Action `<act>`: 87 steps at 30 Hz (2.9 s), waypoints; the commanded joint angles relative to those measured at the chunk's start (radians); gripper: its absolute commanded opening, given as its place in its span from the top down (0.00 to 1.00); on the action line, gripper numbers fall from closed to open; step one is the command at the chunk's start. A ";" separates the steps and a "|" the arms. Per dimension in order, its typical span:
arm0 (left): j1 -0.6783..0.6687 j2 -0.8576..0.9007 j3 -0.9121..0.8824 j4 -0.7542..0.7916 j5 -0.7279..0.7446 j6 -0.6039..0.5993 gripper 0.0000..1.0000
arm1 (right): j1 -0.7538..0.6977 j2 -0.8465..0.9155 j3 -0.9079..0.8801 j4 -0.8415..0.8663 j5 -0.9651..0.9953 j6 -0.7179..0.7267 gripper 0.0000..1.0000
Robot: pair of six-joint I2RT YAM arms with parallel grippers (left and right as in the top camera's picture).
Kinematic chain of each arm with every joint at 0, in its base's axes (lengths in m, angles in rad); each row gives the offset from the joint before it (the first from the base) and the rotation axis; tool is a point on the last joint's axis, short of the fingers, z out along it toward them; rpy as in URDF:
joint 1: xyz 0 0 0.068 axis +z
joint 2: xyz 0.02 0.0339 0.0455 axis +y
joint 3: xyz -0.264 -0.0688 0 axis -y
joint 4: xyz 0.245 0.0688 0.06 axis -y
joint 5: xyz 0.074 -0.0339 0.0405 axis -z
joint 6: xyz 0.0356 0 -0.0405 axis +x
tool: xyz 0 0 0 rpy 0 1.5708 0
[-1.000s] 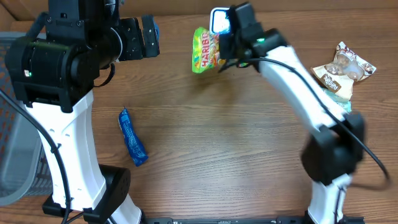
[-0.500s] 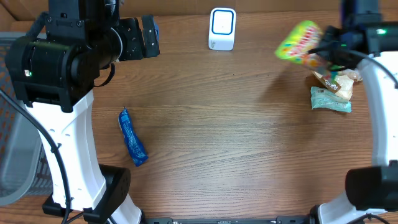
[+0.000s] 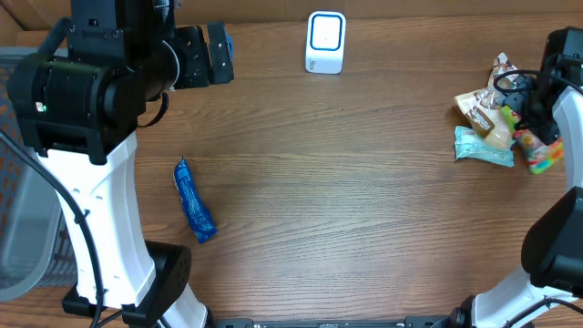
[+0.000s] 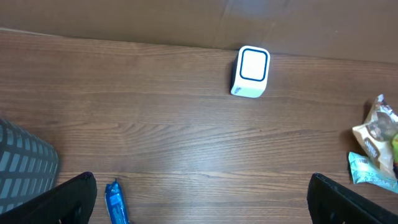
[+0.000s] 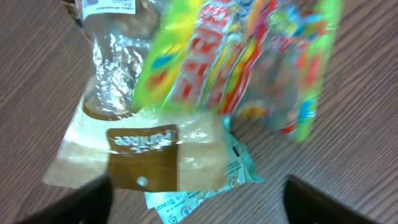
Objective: Scan the item barcode
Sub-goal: 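Carry the gummy bag right and release it by the mushroom bag, then move the right gripper left to the blue packet, then grasp the blue packet with the right gripper and lift it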
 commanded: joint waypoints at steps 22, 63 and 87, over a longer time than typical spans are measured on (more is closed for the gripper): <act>-0.002 -0.002 0.001 0.002 -0.005 -0.002 0.00 | 0.529 0.024 0.156 0.086 -0.551 -0.124 0.08; -0.002 -0.002 0.001 0.002 -0.005 -0.002 0.00 | 1.343 0.488 0.156 0.563 -0.120 -0.527 0.00; -0.002 -0.002 0.001 0.002 -0.005 -0.002 0.00 | 0.967 0.487 0.348 -0.026 -0.628 -0.346 0.03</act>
